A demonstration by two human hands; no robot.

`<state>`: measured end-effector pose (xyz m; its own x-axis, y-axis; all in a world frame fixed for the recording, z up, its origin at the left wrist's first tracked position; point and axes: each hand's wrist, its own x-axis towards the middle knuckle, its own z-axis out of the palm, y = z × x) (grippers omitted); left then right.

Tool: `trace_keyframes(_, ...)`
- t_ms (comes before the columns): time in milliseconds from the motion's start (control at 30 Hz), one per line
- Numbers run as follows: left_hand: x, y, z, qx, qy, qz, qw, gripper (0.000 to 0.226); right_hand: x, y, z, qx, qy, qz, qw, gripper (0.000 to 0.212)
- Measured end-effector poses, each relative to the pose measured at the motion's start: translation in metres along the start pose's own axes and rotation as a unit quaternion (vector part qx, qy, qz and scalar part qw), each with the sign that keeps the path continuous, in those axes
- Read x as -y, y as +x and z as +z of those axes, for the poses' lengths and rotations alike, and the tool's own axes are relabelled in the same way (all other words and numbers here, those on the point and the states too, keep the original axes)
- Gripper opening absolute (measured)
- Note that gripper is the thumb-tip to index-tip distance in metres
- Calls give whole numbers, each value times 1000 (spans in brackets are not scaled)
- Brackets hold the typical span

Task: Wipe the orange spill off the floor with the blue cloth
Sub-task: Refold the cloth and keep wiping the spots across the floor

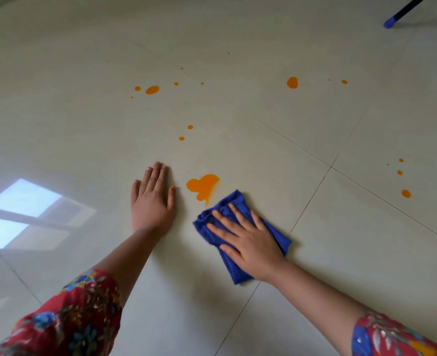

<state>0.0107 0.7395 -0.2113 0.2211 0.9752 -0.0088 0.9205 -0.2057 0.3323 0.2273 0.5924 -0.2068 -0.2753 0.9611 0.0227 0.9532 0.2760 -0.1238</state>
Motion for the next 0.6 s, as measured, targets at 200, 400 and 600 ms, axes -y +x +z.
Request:
trace_keyframes(200, -2, 0, -2, -6, -10, 0, 1000, 59, -14, 87, -1, 17, -23, -43, 999, 50)
trace_keyframes(400, 1, 7, -11, -44, -58, -15, 997, 49, -2, 35, 4, -63, -4, 179, 982, 50)
trace_keyframes(600, 32, 59, -23, -79, -13, -40, 996, 54, 31, 110, 9, -28, 17, 5, 999, 49)
